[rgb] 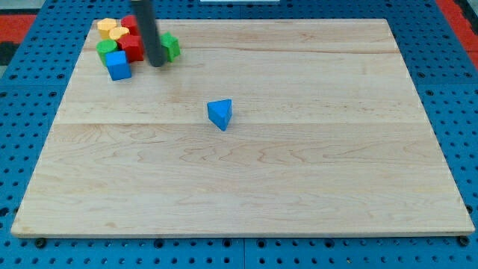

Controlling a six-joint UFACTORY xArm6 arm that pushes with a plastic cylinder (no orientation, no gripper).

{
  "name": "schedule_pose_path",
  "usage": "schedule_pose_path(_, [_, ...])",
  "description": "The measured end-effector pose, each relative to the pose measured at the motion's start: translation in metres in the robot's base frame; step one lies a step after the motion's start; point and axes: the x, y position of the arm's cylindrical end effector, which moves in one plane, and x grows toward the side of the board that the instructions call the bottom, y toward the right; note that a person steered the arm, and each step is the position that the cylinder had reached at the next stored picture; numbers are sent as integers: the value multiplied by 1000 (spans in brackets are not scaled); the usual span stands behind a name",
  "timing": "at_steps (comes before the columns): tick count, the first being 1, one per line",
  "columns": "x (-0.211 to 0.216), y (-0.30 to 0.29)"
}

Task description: Place the blue triangle parallel to the bottom of the blue cube

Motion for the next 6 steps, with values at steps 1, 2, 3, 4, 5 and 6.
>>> schedule_pose_path(1, [33,110])
schedule_pose_path(2, [116,153])
schedule_pose_path(3, [134,86])
schedule_pose_path(4, [107,8])
schedule_pose_path(5, [88,-45])
schedule_pose_path(6, [107,-56])
